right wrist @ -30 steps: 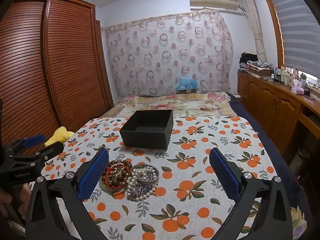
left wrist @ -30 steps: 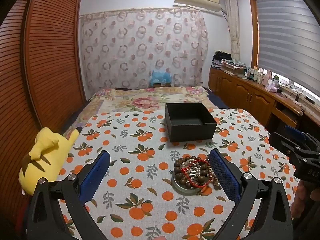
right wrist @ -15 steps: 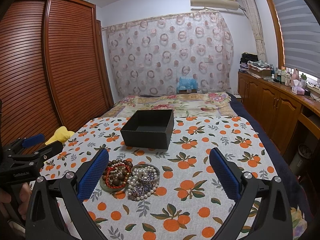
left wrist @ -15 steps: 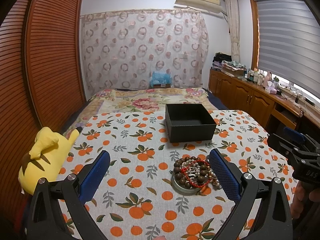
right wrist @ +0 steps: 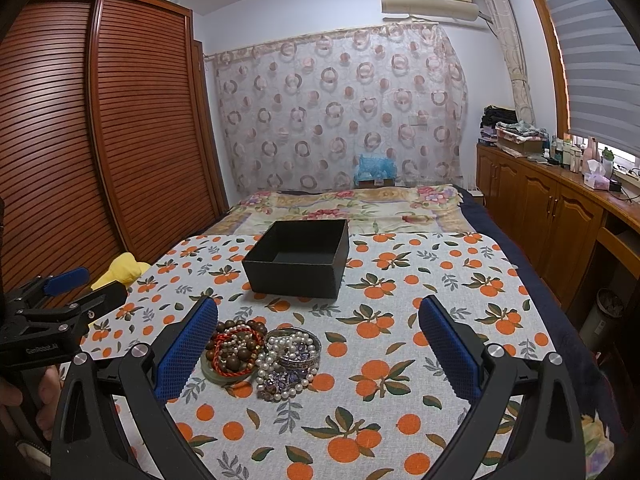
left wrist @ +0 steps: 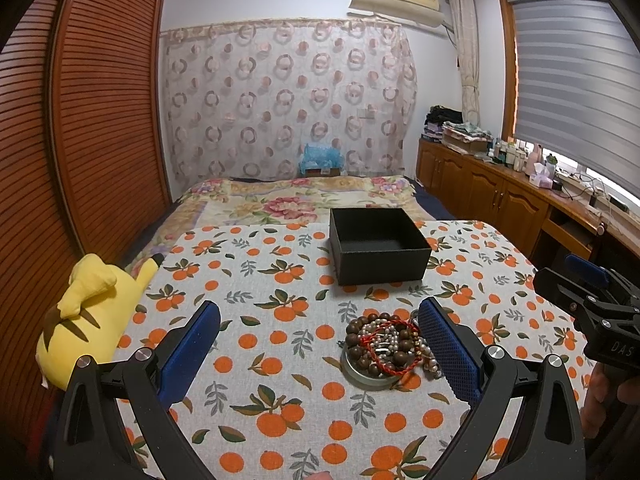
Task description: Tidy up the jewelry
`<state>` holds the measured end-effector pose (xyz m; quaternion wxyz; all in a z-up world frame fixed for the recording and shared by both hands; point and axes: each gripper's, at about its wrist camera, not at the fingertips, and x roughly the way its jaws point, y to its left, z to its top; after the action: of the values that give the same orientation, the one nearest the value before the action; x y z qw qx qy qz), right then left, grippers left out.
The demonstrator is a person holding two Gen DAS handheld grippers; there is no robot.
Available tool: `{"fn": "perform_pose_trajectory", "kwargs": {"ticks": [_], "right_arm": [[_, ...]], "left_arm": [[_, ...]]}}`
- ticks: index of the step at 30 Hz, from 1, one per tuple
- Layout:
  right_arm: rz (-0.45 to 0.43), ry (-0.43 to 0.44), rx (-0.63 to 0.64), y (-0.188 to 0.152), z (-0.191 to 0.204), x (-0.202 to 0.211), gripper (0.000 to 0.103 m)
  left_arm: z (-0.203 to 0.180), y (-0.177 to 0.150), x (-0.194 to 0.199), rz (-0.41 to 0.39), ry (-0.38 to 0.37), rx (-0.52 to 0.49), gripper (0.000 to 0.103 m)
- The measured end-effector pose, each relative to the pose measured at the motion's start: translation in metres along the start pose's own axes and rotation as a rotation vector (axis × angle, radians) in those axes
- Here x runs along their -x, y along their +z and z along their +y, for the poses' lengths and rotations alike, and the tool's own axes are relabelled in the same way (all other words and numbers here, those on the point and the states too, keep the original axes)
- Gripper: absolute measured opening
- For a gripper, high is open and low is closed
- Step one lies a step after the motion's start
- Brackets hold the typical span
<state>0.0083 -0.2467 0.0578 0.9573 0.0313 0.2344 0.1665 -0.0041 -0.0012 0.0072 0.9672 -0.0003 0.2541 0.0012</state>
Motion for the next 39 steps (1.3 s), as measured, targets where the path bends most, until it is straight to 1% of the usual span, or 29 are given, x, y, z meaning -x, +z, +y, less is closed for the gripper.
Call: {"fn": "perform_pose_trajectory", "kwargs": {"ticks": [33, 39], "right_arm": [[0.0, 0.0, 0.001, 0.0005, 0.0005, -0.0001, 0.101], [0.002, 0.0, 0.0, 0.0012, 0.0008, 0.0001, 0.101]], "left_arm": [[-0.0033, -0.001, 0.005, 0.002, -0.004, 0.003, 0.096], [-0.0052, -0.0032, -0.0022, 0.012, -0.014, 0.003, 0.096]]}}
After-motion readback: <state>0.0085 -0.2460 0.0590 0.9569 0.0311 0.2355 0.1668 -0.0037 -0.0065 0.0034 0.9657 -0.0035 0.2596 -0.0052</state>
